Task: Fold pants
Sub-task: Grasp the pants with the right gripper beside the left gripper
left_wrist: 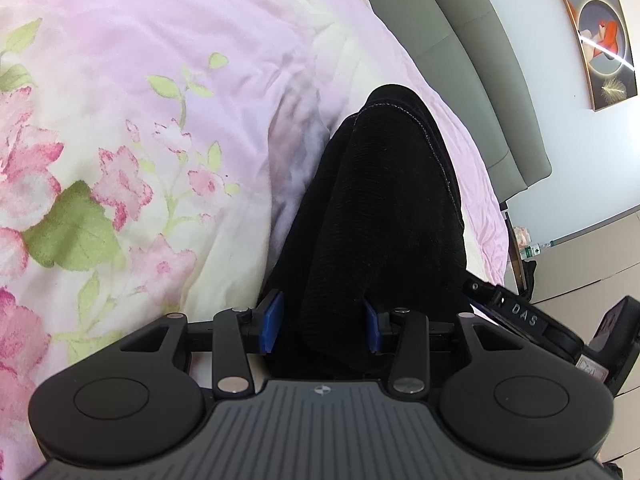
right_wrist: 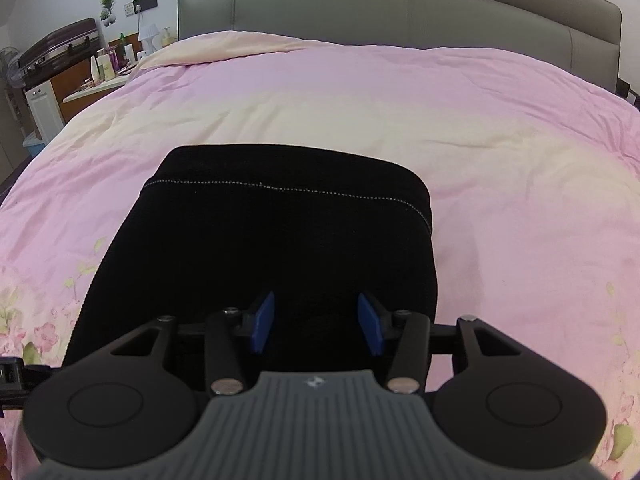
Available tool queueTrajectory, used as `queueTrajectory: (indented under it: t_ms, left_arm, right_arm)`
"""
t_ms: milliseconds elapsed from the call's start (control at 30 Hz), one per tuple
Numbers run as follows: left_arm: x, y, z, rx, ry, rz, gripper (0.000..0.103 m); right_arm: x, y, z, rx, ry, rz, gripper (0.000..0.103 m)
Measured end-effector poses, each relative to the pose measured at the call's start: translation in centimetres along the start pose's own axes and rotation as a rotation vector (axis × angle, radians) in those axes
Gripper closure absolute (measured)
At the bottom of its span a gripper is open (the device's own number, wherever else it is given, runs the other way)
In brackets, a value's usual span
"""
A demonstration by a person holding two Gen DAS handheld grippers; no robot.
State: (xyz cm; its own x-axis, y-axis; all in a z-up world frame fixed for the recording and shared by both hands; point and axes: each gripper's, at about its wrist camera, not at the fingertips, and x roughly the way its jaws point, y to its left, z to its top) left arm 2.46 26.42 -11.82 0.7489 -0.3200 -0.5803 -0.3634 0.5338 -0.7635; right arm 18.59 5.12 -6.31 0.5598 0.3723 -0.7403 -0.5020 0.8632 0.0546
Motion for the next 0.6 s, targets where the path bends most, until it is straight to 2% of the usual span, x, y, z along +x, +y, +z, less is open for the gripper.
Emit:
queueTrajectory:
  t_ms: [500, 600]
  left_arm:
    - [0.5, -0.4, -0.3, 0.030, 0.000, 0.021, 0.051]
    - [0.4, -0.7, -0.3, 0.055, -0.002, 0.031, 0.049]
  right_arm:
    - [-3.3, -1.3, -2.8, 0.043, 0.003, 0.028, 0.058]
    - [-4.2, -2.1, -3.7, 0.083, 0.027, 0.060, 0.053]
